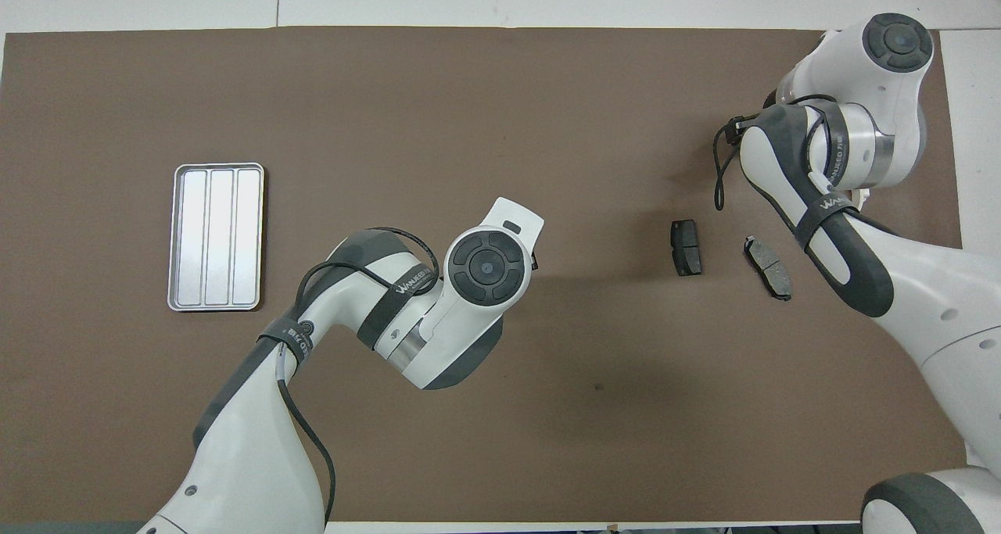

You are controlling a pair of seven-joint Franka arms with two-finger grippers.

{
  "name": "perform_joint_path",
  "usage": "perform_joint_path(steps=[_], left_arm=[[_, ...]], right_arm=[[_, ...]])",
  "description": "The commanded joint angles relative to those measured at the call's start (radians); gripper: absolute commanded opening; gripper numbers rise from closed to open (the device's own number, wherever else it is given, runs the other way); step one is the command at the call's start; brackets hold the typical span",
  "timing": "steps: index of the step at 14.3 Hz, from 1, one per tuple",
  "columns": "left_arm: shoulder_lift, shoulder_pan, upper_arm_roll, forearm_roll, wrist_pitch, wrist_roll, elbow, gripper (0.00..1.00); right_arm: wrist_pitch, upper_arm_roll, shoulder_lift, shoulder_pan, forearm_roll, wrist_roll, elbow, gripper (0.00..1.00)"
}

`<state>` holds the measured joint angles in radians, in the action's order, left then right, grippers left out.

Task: Place bearing gear from tray to pile

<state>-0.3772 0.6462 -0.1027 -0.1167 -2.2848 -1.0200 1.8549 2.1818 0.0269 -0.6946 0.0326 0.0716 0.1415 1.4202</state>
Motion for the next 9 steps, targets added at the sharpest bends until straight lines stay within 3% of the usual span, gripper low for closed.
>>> perform_joint_path(steps=[1,9], left_arm=[[0.003,0.023,0.015,-0.024,-0.036,-0.028,0.029,0.0],[0.004,0.023,0.017,-0.026,-0.117,-0.028,0.087,0.0]], right_arm=[[-0.032,0.01,0.039,-0.003,0.017,-0.01,0.014,1.0],[-0.287,0.013,0.205,-0.098,0.016,-0.129,0.011,1.0]])
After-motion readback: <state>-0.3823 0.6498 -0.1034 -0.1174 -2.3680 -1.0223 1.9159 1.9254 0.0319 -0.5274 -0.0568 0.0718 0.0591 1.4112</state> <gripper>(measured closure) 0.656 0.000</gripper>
